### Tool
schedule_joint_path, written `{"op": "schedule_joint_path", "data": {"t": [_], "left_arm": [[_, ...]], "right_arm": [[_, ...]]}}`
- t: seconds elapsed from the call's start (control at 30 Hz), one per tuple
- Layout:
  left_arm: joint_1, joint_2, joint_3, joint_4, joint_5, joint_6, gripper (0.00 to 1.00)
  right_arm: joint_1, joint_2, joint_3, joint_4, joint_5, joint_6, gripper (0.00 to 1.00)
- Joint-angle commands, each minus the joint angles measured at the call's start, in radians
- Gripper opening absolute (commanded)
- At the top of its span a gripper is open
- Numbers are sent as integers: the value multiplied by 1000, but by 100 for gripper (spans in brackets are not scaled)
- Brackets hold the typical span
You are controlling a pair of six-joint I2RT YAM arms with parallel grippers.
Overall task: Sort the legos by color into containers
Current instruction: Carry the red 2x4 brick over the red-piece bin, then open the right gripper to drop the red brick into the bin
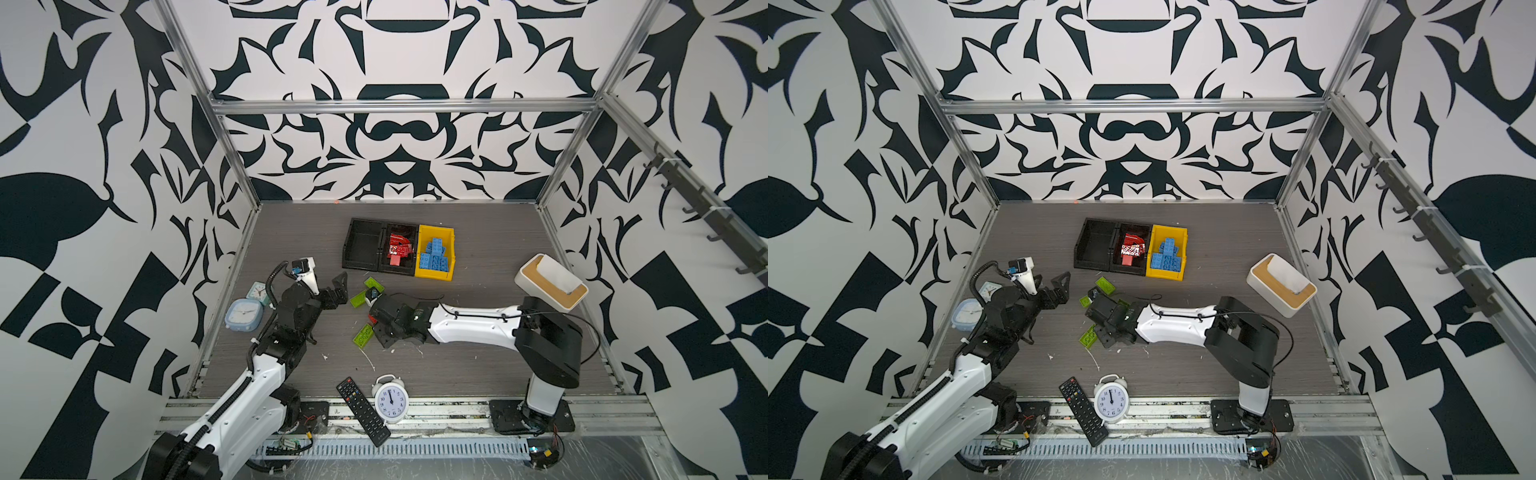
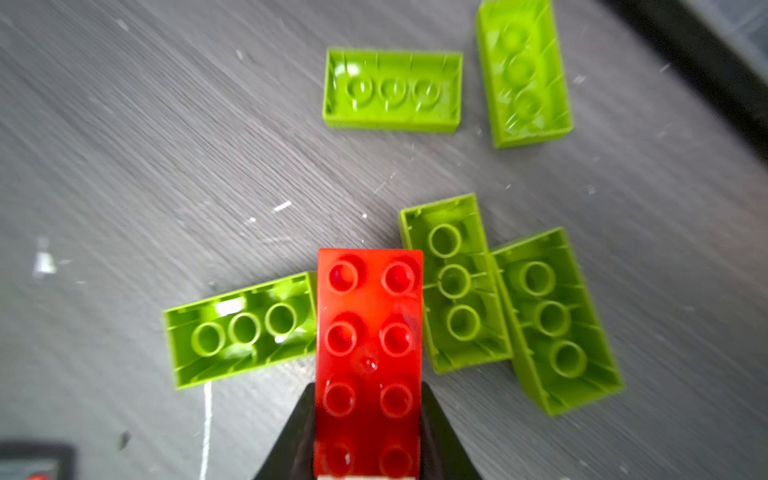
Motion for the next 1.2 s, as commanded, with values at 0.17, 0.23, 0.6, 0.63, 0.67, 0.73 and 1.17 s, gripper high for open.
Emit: {"op": "schedule_joint_path", "data": {"t": [0.17, 0.23, 0.6, 0.63, 0.67, 0.73, 1.17], "left_arm": [[-2, -14, -19, 3, -5, -9, 100], [-1, -13, -18, 3, -3, -10, 100], [-1, -10, -16, 4, -6, -11, 100], [-1, -6, -17, 5, -6, -11, 100], [-1, -1, -15, 5, -4, -12, 100], [-2, 5, -11, 2, -2, -11, 100], [-2, 13, 19, -47, -27, -36, 100]], "right_arm": [[-66, -111, 48, -35, 8, -32, 6], [-107, -111, 75, -31, -3, -53, 6], [-330, -55, 186, 68, -50, -116, 5], [-348, -31, 206, 73, -50, -115, 5], [-363, -7, 232, 78, -52, -116, 5], [-391, 51, 274, 95, -61, -117, 5], [-451, 284, 433, 195, -30, -42, 10]]}}
